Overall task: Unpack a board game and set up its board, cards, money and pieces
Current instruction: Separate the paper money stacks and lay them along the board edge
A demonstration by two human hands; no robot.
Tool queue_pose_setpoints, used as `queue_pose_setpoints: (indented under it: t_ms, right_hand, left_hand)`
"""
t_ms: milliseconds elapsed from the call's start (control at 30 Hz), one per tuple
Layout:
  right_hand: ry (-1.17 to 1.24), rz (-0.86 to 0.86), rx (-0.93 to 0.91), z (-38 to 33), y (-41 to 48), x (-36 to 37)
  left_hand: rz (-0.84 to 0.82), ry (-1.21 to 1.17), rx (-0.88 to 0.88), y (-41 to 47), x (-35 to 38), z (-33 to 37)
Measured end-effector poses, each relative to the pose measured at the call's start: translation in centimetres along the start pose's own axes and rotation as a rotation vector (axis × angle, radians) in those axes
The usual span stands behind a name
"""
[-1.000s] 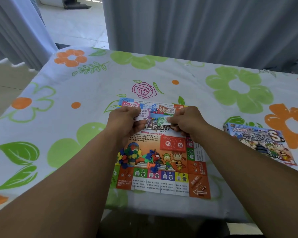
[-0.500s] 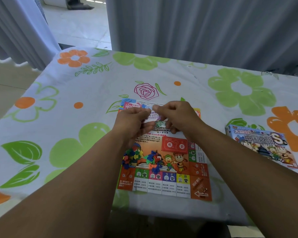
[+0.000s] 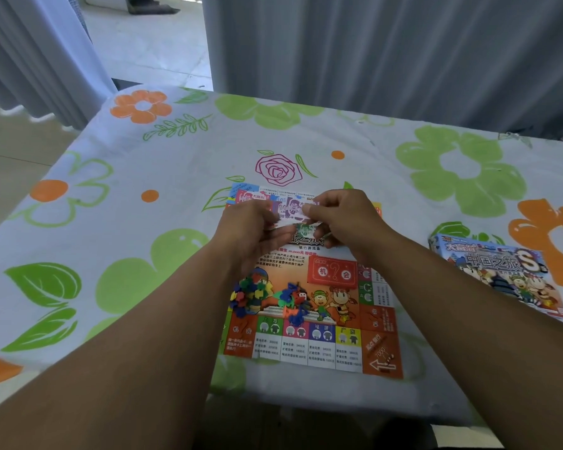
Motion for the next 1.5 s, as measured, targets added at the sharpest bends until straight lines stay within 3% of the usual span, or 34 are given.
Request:
queue_pose_setpoints:
  t_ms: [467, 767, 1200, 1500]
  right_hand:
    - [0.072, -0.004, 0.003, -0.2, 0.0, 0.0]
    - [0.211, 0.006, 0.024, -0.3, -0.1, 0.0]
    - [0.176, 0.046, 0.081, 0.4, 0.3, -1.0]
    - [0.212, 0.306, 0.168, 2.4, 1.5, -7.9]
  left_hand:
    - [-0.090, 0.149, 0.170, -0.1, 0.8, 0.9]
    - [-0.003, 0.142, 0.215, 0.7, 0.2, 1.0]
    - [0.002, 0.105, 0.225, 1.0, 0.2, 0.9]
    - [0.016, 0.109, 0.183, 1.5, 0.3, 0.2]
Point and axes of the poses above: each hand's wrist, its own y-axis towards the middle knuckle, its own x-axis out of the palm, z = x × y, the point moved 9 cm from there along y, towards the middle knuckle, and after that the axes turned 6 degrees about z, right-handed, at the moved point
